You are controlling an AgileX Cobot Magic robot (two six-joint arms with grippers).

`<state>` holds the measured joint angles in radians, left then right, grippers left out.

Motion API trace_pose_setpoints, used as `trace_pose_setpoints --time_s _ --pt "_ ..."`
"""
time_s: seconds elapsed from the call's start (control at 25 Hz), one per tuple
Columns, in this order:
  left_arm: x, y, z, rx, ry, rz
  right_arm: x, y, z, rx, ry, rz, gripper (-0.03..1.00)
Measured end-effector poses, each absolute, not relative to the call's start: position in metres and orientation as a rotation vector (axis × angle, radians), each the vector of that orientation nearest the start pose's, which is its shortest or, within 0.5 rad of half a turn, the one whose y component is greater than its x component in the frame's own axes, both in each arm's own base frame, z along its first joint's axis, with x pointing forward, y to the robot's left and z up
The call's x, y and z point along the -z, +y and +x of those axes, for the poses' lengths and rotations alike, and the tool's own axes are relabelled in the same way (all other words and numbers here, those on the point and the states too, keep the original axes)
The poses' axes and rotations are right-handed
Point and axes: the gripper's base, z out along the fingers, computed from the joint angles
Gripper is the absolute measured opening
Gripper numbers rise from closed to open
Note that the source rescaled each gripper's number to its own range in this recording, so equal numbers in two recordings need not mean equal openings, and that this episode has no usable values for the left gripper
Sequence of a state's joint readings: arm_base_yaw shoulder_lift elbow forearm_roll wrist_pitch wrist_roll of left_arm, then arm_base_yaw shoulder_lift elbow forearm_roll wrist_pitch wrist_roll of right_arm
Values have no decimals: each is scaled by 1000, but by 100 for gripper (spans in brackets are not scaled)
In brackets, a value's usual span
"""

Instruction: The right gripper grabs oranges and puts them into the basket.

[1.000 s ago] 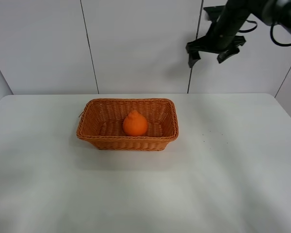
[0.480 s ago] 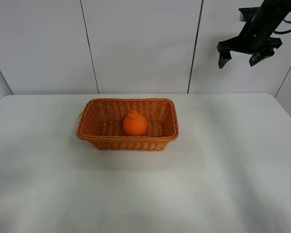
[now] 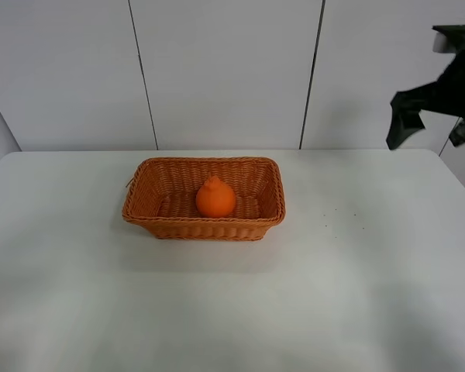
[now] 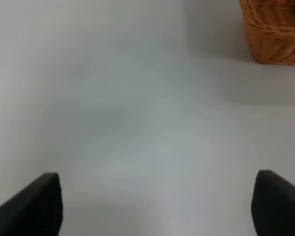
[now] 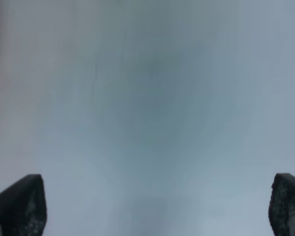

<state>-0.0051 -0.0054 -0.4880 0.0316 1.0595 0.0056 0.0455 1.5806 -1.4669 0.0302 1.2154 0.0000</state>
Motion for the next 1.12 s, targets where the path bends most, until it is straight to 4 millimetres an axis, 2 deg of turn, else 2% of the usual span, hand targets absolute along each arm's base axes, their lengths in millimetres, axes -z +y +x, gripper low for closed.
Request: trace_pose_setpoints --time_s 0.16,0.28,0.36,0.52,0.6,0.84,1.12 --pt "-274 3 -4 -38 2050 10 -318 16 236 -89 2873 -48 100" --pt "-274 3 -4 -38 2050 10 -296 13 173 -93 2897 -46 100" --pt "-274 3 -4 -38 2050 10 -283 12 143 -93 2865 -44 100" --pt "-274 3 -4 -38 2050 10 -268 9 92 -95 2625 -40 100" --pt "-274 3 -4 -38 2050 10 -264 8 71 -96 2525 -41 100" --pt "-274 3 -4 -38 2050 10 -277 5 25 -94 2194 -45 100" --pt "-274 3 -4 -38 2050 10 -279 4 -4 -92 2012 -47 100"
